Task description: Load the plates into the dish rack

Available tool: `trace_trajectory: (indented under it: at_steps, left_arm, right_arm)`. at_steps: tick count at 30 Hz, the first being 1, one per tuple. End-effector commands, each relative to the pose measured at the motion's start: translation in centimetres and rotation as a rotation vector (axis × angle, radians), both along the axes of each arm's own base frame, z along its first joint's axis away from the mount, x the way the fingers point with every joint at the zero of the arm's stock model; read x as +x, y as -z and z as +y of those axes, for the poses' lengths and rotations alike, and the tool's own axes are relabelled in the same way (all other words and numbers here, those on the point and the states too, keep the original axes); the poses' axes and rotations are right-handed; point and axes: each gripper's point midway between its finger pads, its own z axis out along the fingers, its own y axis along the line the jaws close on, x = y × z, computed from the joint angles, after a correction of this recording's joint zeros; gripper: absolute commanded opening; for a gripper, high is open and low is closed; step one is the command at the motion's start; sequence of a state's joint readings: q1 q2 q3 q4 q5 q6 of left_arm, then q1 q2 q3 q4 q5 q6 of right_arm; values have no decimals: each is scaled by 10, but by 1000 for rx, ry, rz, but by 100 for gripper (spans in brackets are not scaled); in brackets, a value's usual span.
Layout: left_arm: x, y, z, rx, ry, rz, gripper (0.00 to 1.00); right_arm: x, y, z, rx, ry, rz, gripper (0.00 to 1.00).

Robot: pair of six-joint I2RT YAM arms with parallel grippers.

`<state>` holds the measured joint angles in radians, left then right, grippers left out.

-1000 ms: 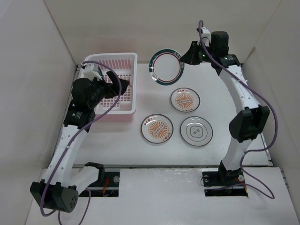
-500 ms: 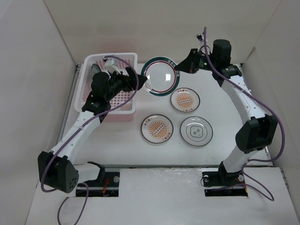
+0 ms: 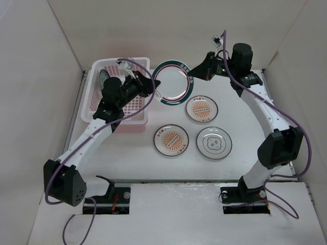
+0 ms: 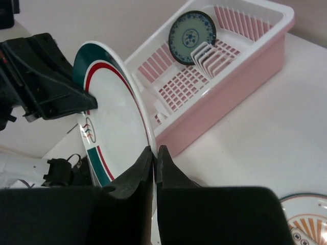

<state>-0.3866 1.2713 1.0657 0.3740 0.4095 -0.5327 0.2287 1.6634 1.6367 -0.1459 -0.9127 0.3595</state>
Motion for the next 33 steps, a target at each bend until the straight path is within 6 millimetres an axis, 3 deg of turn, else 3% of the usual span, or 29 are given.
trace_trajectory:
  at_steps: [1,2,3,4,5,8,10,12,13,19,20,21,22,23,24,28,29,33]
  left_arm:
    - [-6,-43,7,-28,-30,-167,0]
    - [-8,-47,9,-36,-40,-182,0]
    - [-10,-48,11,-39,-40,-191,0]
    - [-14,-56,15,-42,-57,-216,0]
    - [-13,-61,17,-36,-70,-224,0]
    - [-3,-64,35,66,-179,-221,0]
    - [8,-75,59,160,-315,-236,0]
    - [13,-91,79,206,-420,-264,0]
    - [21,-89,94,245,-510,-251,0]
    - [38,-95,165,499,-811,-306,0]
    - [41,-80,174,545,-858,-290,0]
    - [43,-87,186,538,-923,-330,0]
    - [45,-83,195,566,-958,-342,0]
    - [47,-65,201,647,-975,-343,0]
    - [52,-66,207,650,-1016,-369,0]
    - [78,-30,219,772,-1051,-346,0]
    - [83,-22,230,787,-1072,-329,0]
    - [101,-12,243,784,-1101,-319,0]
  right_arm:
    - [-35,-45,21,73,-139,-120,6]
    - [-38,-45,21,77,-153,-110,18]
    - [-35,-42,22,77,-153,-108,65]
    - [-35,-42,22,77,-153,-108,87]
    - [-35,-42,22,77,-153,-108,100]
    - [-16,-23,16,60,-61,-59,100]
    - [6,-11,0,40,65,-21,100]
    - [12,0,-7,-15,128,-13,100]
    - [23,8,-15,-46,202,-6,100]
    - [26,40,-21,-161,282,22,100]
    - [23,38,-22,-160,282,19,100]
    - [20,43,-18,-165,272,28,100]
    - [19,46,-20,-167,281,28,100]
    - [14,42,-17,-162,273,14,100]
    - [13,43,-13,-164,272,13,100]
    - [1,43,-8,-164,260,5,100]
    - [-5,44,-6,-166,251,7,100]
    - [-14,46,0,-167,238,2,100]
